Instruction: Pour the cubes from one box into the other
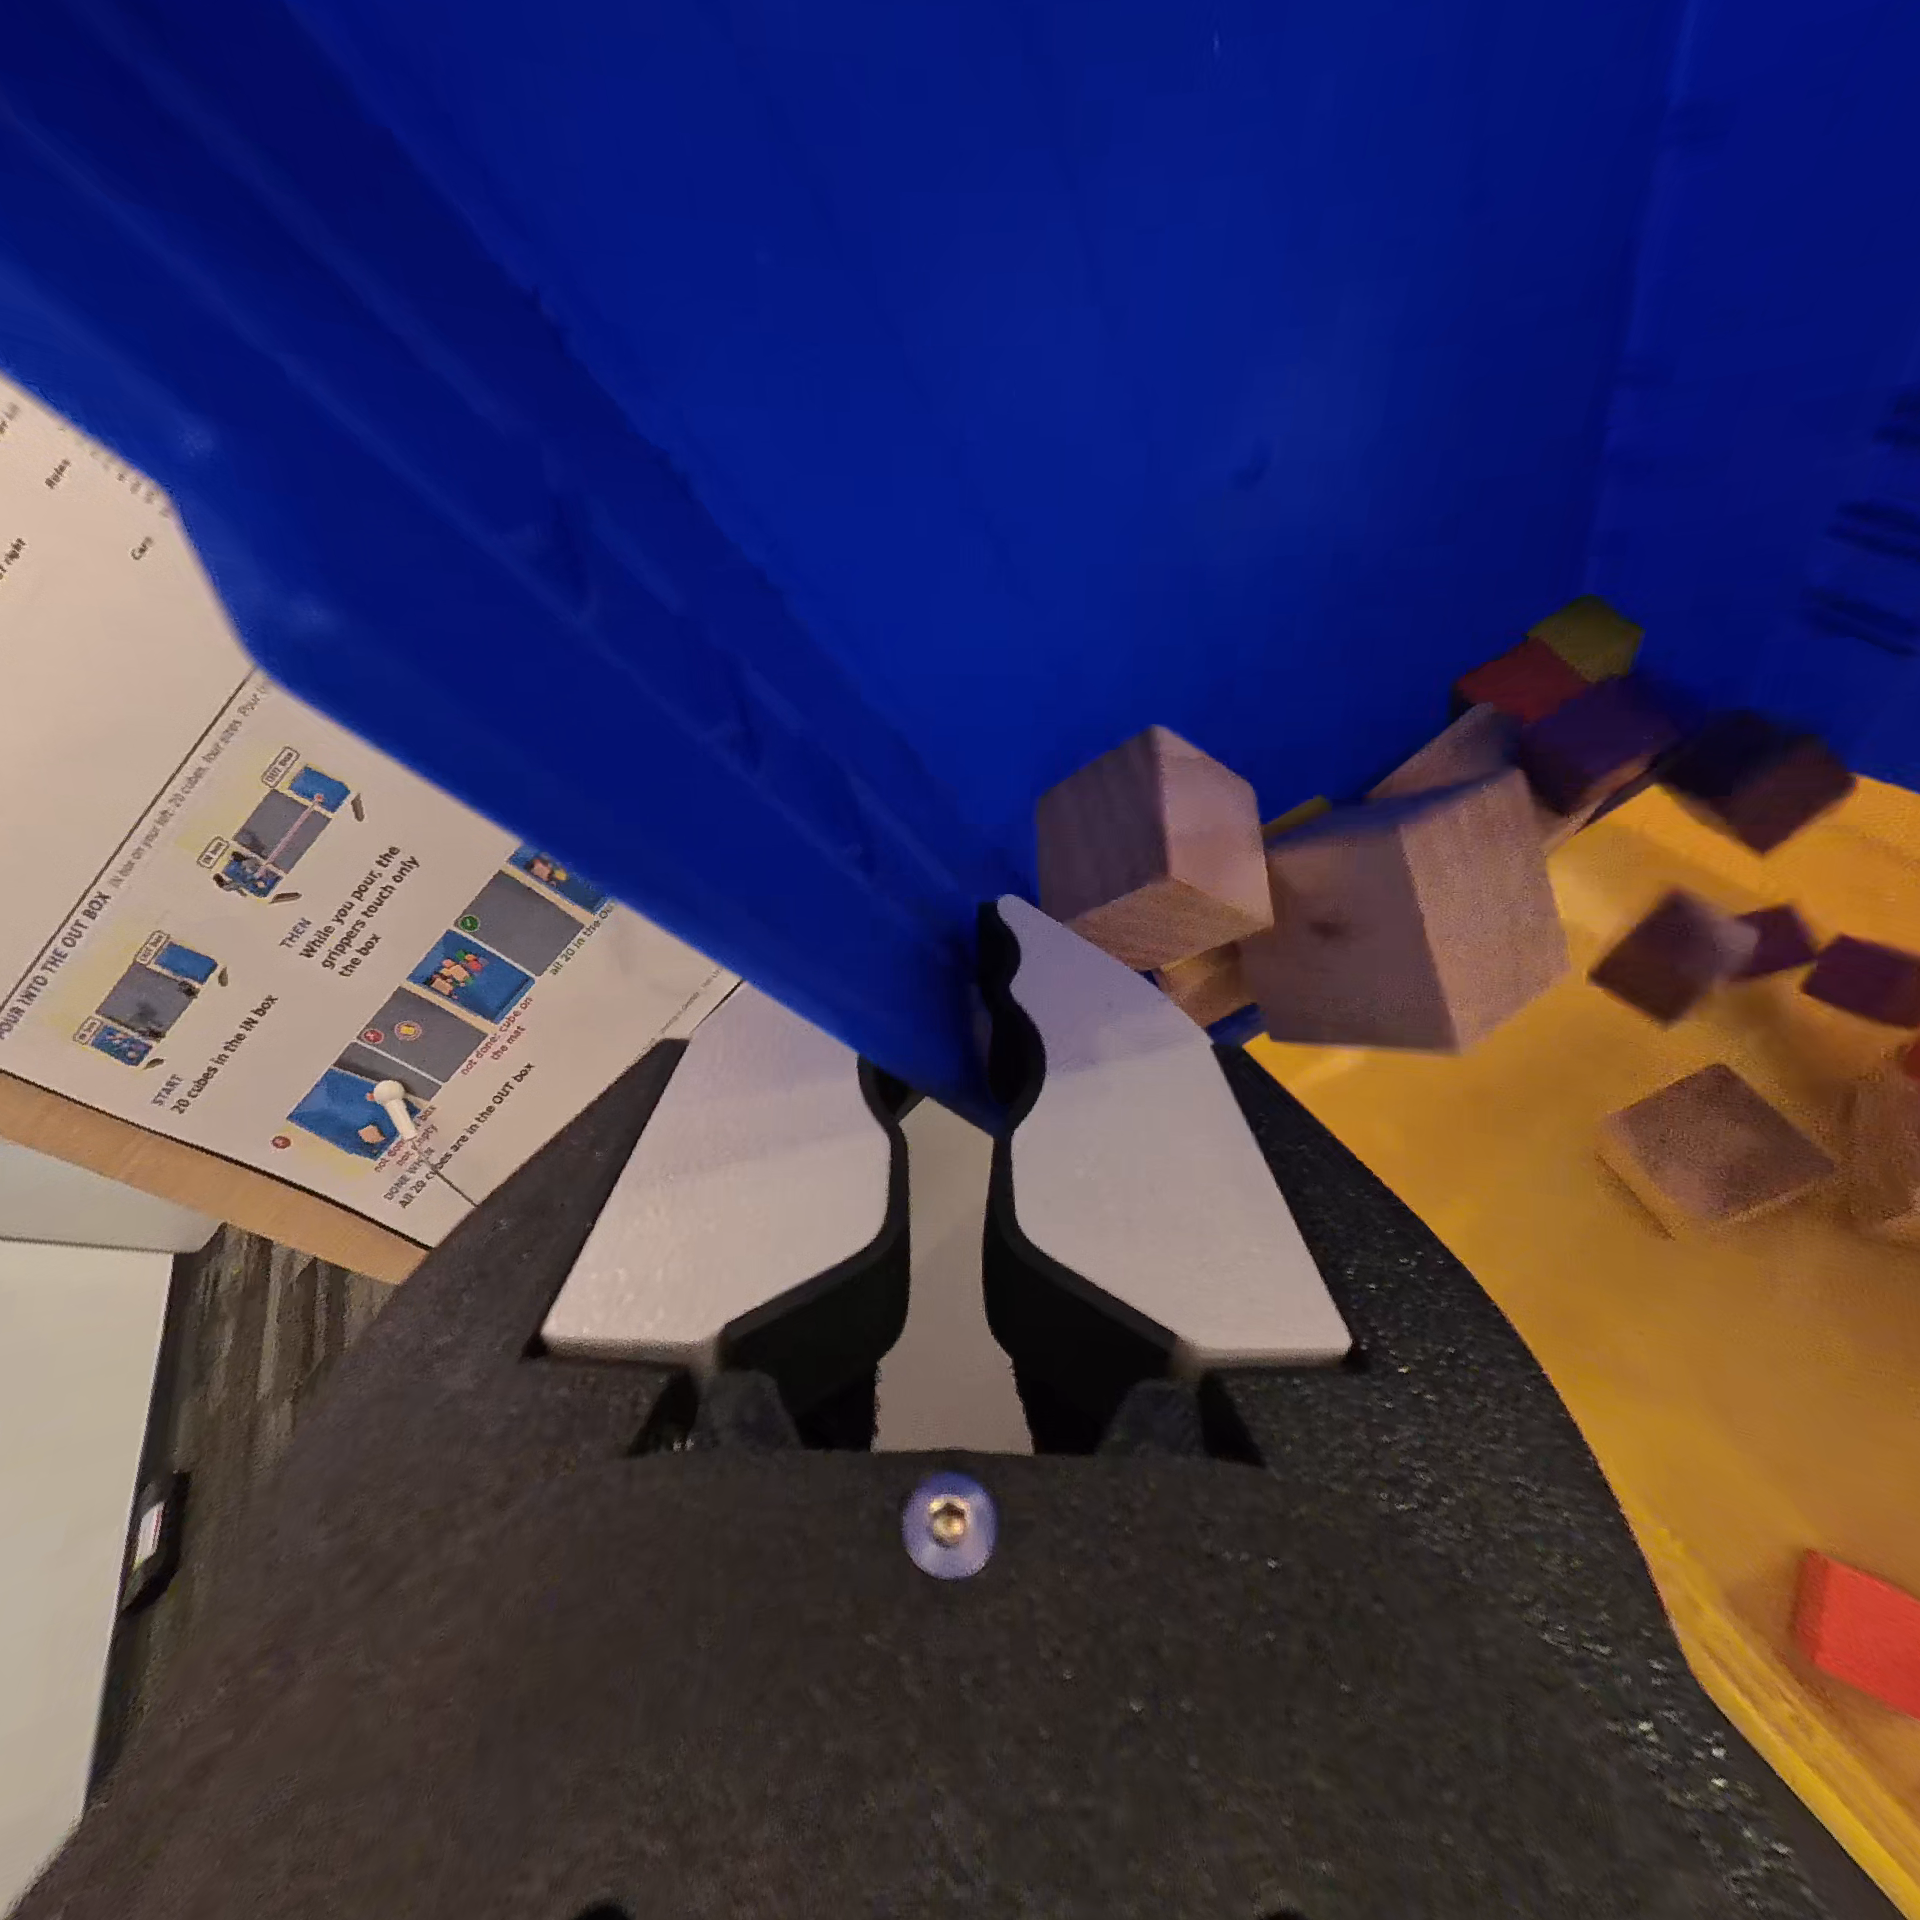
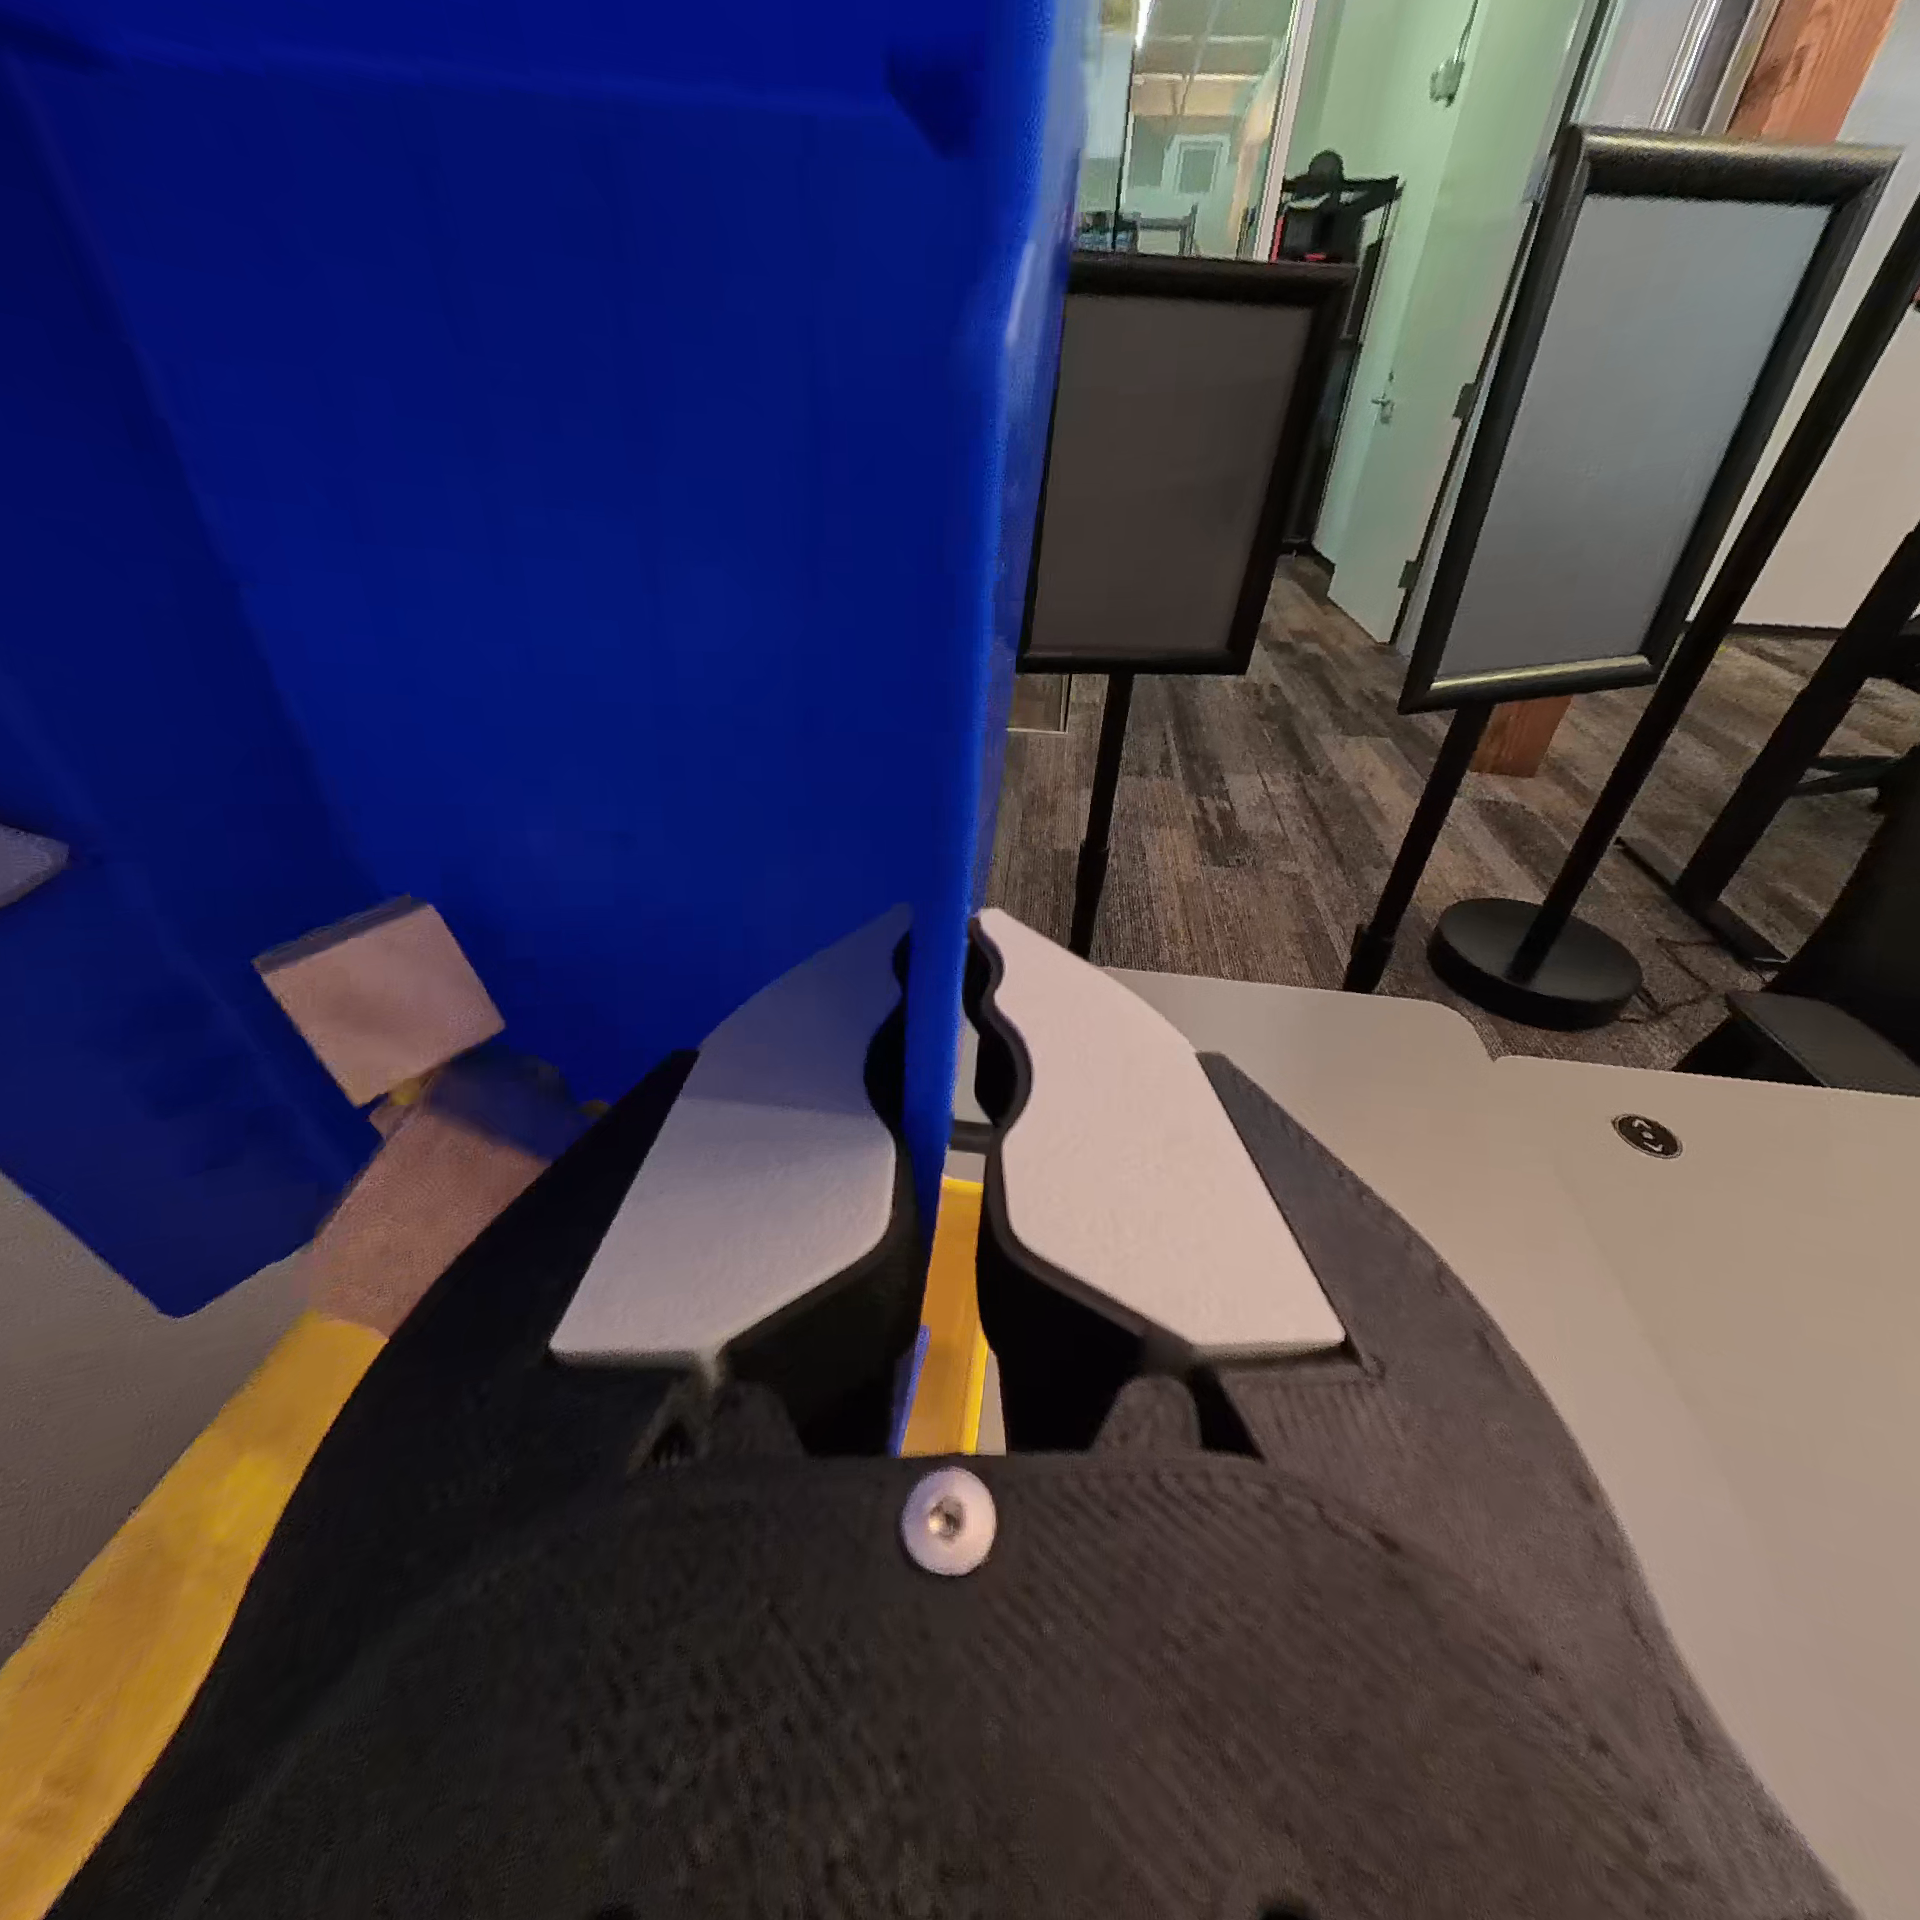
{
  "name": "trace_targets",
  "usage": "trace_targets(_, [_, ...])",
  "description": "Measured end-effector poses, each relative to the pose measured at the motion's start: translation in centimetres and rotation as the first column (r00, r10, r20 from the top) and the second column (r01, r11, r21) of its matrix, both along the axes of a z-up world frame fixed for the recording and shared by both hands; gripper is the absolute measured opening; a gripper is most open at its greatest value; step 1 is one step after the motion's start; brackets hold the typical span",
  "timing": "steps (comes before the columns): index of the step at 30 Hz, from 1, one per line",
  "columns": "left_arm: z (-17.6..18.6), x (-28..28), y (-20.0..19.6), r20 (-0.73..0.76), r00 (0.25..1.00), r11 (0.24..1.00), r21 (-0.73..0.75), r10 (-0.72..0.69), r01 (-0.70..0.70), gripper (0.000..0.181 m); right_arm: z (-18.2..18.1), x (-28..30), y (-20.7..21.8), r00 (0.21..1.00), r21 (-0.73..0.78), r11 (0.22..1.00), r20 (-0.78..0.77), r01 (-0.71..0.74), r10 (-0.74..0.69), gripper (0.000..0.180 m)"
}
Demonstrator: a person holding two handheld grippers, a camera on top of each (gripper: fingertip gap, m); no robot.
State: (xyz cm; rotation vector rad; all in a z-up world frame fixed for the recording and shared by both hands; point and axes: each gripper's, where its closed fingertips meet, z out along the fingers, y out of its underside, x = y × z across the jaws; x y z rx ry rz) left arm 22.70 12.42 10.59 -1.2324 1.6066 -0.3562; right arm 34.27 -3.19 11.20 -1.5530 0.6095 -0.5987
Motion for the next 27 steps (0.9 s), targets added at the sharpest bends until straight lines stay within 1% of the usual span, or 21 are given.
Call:
trace_targets(9, [1.2, -0.2, -0.7, 0.032, 0.999, 0.999, 0.051, -0.01, 0.008, 0.01, 0.8, -0.2, -0.7, 1.0, 0.039, 0.999, 0.027, 0.0, -0.001, 0.004])
trace_targets(13, [1.9, -0.5, -1.1, 0.07, 0.997, 0.997, 0.08, -0.027, 0.021, 0.011, 1.6, -0.5, -1.1, 0.997, 0.065, 0.998, 0.072, 0.0, -0.005, 0.004])
trace_targets(18, [3.0, -1.0, -2.0, 0.155, 0.985, 0.99, 0.13, -0.07, 0.05, 0.012, 3.3, -1.3, -2.1, 0.987, 0.117, 0.993, 0.157, -0.001, -0.017, 0.004])
trace_targets(27, [3.7, -1.8, -2.6, 0.186, 0.979, 0.989, 0.138, -0.082, 0.057, 0.012, 4.4, -2.2, -2.7, 0.982, 0.124, 0.992, 0.189, 0.001, -0.024, 0.003])
